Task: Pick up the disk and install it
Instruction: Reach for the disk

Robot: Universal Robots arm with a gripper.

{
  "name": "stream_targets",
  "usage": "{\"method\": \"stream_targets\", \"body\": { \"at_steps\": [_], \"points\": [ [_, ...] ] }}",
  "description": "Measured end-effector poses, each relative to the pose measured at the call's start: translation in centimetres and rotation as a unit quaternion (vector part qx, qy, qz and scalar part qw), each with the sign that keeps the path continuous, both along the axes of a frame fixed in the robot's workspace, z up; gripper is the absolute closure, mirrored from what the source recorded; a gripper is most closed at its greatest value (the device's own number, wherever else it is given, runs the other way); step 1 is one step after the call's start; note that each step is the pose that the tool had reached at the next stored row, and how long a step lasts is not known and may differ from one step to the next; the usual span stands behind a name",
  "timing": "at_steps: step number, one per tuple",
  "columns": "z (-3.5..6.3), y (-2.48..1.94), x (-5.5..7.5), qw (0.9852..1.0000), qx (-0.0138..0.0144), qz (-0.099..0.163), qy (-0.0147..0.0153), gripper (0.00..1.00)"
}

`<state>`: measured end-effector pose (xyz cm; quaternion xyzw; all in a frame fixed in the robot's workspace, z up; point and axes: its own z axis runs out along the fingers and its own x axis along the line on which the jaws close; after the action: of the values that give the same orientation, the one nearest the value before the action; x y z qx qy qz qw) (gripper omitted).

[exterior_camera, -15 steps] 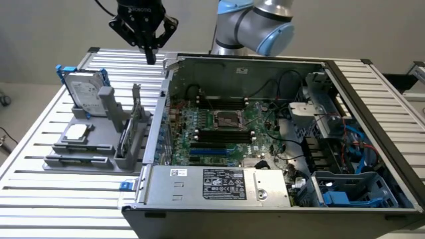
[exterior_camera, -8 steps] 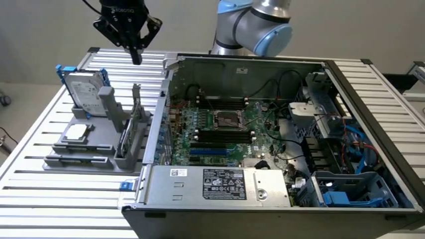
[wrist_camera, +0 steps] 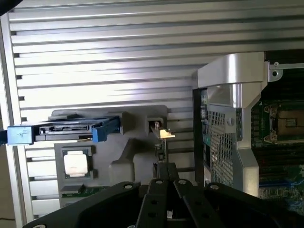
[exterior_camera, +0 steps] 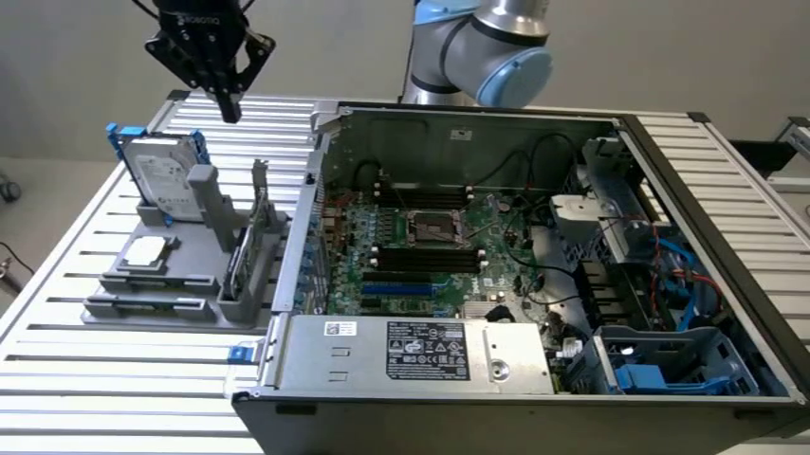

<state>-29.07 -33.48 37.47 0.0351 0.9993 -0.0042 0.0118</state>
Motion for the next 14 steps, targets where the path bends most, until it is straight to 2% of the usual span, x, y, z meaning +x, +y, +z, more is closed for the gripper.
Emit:
{"method": "stream_targets", "body": {
  "at_steps": [14],
  "points": [
    [-0.16,1.36,-6.4,0.9999,-0.0162,0.0,0.0,0.89]
  ]
}}
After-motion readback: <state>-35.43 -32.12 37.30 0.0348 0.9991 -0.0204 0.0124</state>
